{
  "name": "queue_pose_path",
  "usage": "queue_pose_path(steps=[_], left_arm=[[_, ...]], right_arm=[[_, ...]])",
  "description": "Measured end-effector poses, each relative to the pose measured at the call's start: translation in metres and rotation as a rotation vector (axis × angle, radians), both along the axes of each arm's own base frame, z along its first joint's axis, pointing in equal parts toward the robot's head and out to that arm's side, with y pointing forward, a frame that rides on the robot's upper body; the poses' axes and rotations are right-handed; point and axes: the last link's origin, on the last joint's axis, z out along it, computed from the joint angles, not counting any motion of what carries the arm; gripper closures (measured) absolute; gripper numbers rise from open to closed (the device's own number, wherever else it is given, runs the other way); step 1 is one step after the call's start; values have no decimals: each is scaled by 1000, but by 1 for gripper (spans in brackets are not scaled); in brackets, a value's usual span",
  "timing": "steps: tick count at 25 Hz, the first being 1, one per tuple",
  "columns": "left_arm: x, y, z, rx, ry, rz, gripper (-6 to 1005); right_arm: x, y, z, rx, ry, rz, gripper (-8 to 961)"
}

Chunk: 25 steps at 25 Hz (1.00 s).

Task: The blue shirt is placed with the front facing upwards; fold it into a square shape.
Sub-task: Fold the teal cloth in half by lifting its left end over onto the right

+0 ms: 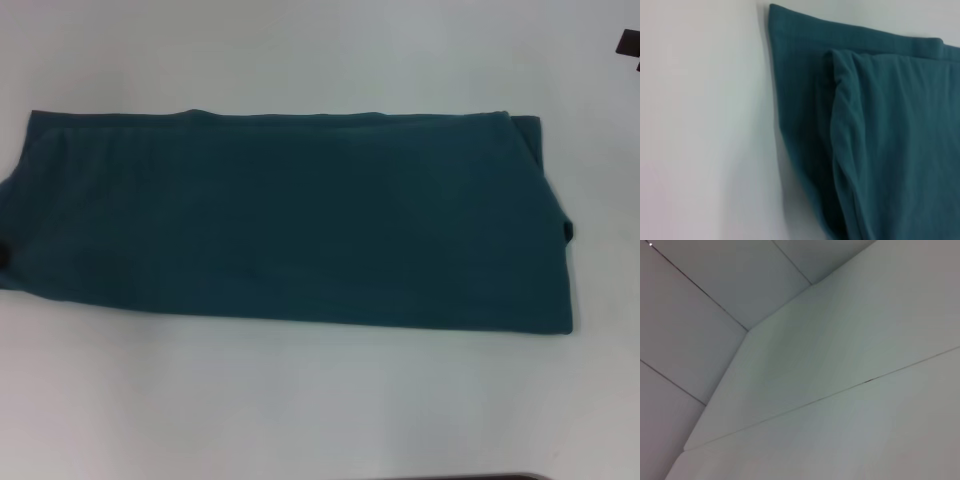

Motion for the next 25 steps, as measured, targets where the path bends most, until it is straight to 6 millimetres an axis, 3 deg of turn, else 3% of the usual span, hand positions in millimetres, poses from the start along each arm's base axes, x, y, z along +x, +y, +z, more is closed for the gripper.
queue_pose_path(steps=[11,25], left_arm=[[2,-5,7,2,-11,-16,968],[37,-8,-4,4,-226,-150,968]], right_arm=[[-4,4,-11,-9,8,20,192],[-2,3,-19,-21,15,27,192]])
